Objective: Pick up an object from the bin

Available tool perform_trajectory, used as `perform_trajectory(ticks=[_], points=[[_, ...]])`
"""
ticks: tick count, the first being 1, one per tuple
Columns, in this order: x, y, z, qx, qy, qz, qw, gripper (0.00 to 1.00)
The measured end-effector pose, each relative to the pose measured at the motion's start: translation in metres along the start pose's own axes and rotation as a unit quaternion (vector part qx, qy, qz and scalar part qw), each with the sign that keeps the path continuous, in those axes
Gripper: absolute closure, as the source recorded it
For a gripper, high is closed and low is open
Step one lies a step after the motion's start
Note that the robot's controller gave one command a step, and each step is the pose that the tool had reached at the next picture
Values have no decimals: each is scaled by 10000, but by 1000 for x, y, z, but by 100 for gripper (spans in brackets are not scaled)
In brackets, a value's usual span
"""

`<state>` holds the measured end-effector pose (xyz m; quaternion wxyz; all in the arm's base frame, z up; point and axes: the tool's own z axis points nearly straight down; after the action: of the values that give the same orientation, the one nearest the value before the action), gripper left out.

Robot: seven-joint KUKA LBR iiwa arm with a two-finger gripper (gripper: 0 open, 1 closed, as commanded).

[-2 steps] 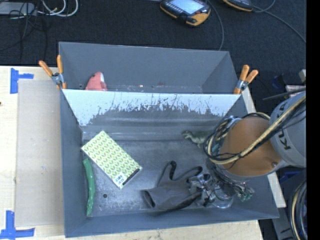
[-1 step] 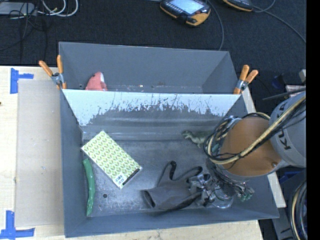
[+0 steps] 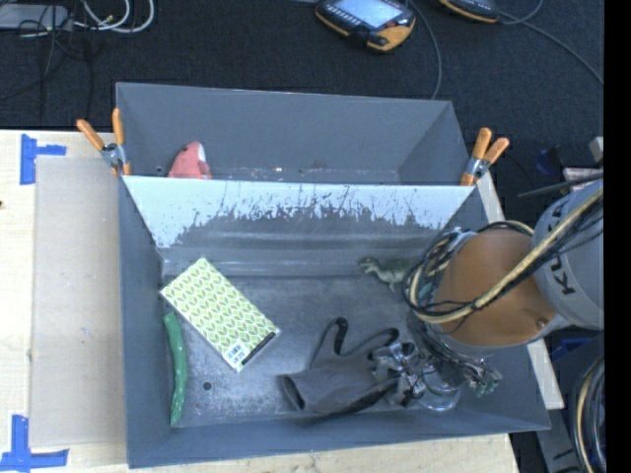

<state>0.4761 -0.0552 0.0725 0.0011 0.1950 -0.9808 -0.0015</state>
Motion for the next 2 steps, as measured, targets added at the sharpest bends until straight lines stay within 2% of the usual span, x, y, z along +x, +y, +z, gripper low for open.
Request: perform_trajectory(ticks=[2], points=[[1,1,-13,-13,22,-4,10000,100]])
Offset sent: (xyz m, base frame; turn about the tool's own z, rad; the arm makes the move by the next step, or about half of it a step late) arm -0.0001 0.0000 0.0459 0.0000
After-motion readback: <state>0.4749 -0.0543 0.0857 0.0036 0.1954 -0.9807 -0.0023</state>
